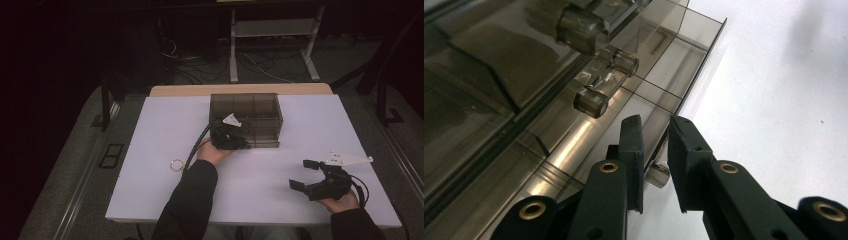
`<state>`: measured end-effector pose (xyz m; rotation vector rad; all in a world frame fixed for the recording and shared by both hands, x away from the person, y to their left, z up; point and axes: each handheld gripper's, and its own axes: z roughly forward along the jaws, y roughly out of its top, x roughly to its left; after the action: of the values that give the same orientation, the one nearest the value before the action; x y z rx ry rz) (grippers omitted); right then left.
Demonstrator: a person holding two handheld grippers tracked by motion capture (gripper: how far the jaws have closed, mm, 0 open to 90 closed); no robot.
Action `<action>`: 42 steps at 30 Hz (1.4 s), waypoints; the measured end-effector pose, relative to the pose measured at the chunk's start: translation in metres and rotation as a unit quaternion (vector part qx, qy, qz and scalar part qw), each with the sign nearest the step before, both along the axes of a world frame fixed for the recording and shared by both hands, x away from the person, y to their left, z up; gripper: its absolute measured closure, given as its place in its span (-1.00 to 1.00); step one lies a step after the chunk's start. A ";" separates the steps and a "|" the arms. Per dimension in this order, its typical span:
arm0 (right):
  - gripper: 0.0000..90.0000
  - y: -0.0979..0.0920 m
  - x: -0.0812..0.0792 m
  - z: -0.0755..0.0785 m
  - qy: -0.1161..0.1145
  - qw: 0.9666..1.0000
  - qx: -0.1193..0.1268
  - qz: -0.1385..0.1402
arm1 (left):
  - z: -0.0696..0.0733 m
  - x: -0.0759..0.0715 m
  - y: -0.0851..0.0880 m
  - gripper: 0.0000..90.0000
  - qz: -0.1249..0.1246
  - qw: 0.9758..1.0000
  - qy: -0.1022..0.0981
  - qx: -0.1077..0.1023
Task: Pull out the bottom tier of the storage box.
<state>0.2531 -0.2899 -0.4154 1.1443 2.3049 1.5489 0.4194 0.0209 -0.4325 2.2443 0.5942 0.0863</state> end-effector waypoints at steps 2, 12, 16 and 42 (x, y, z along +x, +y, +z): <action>-0.99 0.000 0.000 0.000 0.000 1.000 0.000 0.000 | 0.000 -0.001 -0.001 0.70 0.001 1.000 0.000 -0.002; -1.00 0.001 0.000 0.000 0.001 1.000 0.000 -0.001 | 0.000 -0.005 -0.001 0.72 -0.018 1.000 -0.010 0.005; -0.99 0.001 0.000 -0.001 -0.002 1.000 -0.001 -0.001 | -0.001 -0.009 -0.001 0.72 -0.017 1.000 -0.007 0.004; -0.99 0.002 0.000 -0.001 0.000 1.000 -0.008 -0.001 | -0.005 -0.024 0.005 0.74 -0.019 1.000 0.000 -0.021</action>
<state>0.2528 -0.2878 -0.4165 1.1415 2.3114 1.5259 0.3955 0.0263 -0.4373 2.2138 0.5477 0.0535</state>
